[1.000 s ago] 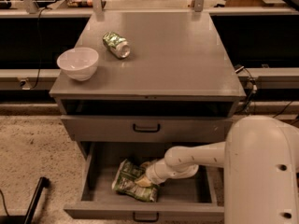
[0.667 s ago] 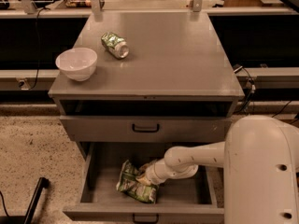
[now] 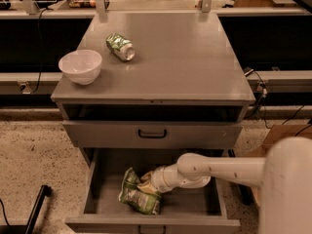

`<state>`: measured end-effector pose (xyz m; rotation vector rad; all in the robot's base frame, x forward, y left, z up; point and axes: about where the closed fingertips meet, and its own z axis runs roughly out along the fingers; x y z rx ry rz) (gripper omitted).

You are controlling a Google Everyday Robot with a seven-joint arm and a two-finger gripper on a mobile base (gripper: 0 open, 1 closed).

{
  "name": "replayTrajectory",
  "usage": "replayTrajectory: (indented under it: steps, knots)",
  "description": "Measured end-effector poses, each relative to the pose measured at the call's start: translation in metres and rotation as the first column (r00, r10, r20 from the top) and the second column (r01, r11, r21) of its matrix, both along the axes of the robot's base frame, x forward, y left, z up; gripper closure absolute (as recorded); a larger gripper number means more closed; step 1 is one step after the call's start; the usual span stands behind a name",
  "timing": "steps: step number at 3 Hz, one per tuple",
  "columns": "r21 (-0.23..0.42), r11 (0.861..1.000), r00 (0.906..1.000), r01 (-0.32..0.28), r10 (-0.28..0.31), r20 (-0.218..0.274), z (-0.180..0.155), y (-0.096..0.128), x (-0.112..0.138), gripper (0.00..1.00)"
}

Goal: Pick green jalapeno chip bag from middle drawer and place on counter

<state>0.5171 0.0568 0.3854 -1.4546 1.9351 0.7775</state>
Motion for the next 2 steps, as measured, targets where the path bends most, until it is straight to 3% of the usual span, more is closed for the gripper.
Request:
replayTrajectory:
  steps: [1, 2]
  knots:
    - [0.217, 0.975, 0.9973, -0.052, 0.039, 0.062, 0.055, 0.012, 0.001, 1.00]
    - [0.373, 0.917, 0.9865, -0.139, 0.096, 0.133, 0.121, 0.022, -0.004, 1.00]
